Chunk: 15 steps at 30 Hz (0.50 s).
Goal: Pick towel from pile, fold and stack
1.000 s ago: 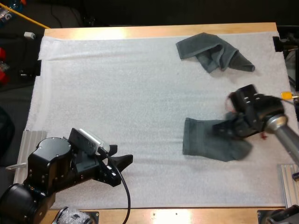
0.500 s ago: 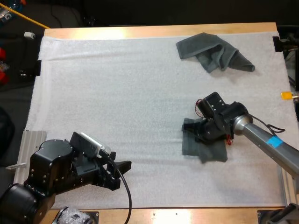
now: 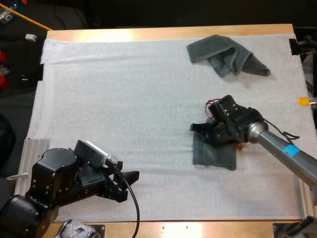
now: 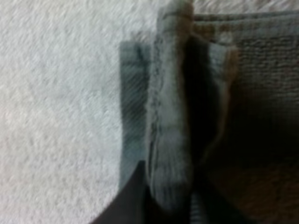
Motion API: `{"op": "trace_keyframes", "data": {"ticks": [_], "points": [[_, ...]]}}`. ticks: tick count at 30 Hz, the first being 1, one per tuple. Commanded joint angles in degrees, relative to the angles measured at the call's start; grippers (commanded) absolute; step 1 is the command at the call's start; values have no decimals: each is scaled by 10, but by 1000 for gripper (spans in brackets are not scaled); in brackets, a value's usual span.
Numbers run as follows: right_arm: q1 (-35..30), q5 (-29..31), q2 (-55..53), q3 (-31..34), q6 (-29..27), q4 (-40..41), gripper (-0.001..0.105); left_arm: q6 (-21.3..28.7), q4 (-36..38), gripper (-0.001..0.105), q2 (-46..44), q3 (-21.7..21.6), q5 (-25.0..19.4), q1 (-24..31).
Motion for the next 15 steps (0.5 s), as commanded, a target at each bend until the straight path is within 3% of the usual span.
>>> {"op": "trace_keyframes", "data": {"ticks": [1, 2, 4, 5, 15], "points": [[1, -20, -2, -4, -6, -4, 37, 2, 2, 56, 0, -2, -2, 0], [1, -25, -2, -4, -9, -5, 43, 2, 2, 56, 0, -2, -2, 0], [1, -40, -5, -4, -23, -5, 68, 4, 2, 56, 0, -2, -2, 0], [1, -41, -6, -4, -28, -5, 72, 4, 2, 56, 0, -2, -2, 0], [34, -75, -17, -1, -37, -7, 68, 6, 2, 56, 0, -2, -2, 0]]}}
